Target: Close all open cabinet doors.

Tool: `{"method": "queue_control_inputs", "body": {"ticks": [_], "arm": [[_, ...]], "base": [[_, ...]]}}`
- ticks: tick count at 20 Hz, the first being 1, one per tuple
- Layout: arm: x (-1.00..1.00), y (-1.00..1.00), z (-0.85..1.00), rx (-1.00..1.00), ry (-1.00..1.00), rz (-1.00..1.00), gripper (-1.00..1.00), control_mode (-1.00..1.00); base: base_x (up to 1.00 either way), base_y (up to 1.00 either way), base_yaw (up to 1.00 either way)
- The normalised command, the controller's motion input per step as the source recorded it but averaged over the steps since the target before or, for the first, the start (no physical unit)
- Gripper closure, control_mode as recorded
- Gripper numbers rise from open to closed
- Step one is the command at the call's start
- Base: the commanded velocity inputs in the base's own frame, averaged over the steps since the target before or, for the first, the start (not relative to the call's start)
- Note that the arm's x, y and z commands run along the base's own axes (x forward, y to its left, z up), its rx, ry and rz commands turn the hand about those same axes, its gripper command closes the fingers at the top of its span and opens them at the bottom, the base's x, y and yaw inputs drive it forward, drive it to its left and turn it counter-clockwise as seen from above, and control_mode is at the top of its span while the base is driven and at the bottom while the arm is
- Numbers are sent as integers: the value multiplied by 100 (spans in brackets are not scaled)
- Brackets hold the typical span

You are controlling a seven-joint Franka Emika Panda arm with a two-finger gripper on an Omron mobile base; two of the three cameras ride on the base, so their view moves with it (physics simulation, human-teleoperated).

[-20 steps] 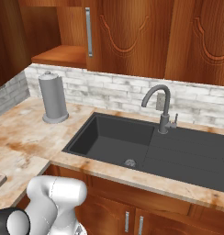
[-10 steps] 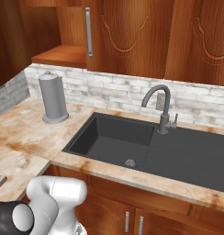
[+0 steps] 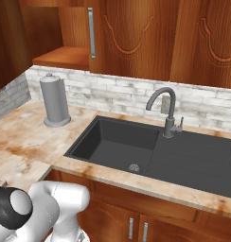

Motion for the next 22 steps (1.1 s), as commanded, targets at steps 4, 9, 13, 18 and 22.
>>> {"method": "queue_control_inputs", "body": {"ticks": [4,9,13,18,22], "arm": [[41,32,0,-6,-6,-3,-100,-100],[28,8,0,-8,-3,-8,-100,-100],[18,0,0,-7,0,-14,-100,-100],[24,0,0,-6,0,-16,-100,-100],[30,0,0,-5,0,-17,-100,-100]], "base": [[0,0,0],[0,0,0],[0,0,0],[0,0,0],[0,0,0]]}}
